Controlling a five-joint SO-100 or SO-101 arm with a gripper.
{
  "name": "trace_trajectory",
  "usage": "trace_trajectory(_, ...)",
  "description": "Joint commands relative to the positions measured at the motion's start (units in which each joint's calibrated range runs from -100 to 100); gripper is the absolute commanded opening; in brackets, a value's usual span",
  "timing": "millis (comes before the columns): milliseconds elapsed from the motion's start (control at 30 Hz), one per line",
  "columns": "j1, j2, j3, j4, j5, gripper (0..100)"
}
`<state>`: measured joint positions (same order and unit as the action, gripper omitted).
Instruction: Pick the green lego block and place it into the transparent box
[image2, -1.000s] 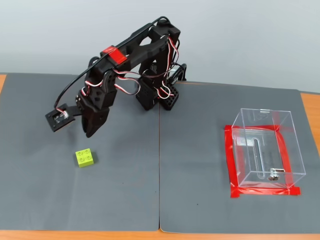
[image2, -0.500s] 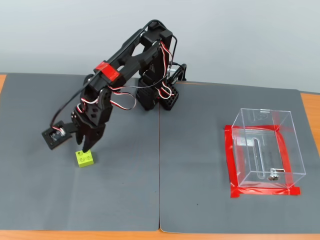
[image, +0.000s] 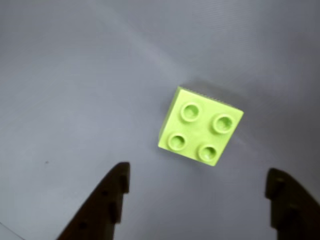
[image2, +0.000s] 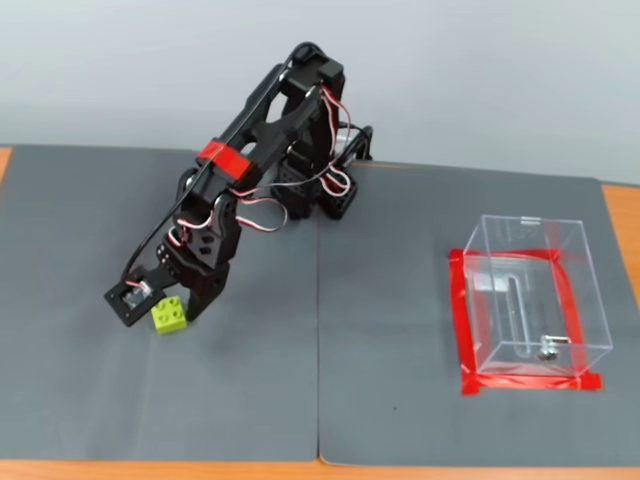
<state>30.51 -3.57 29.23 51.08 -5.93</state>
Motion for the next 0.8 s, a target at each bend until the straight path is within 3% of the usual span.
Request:
trace_trajectory(0, 0.64, 0.64, -2.41, -0.74, 0.28, 32)
trace_trajectory(233, 2.28, 3.78, -2.41, -6.12, 0.39, 31)
trace_trajectory(767, 1.76, 13.62, -7.75, -6.47, 0.33, 31)
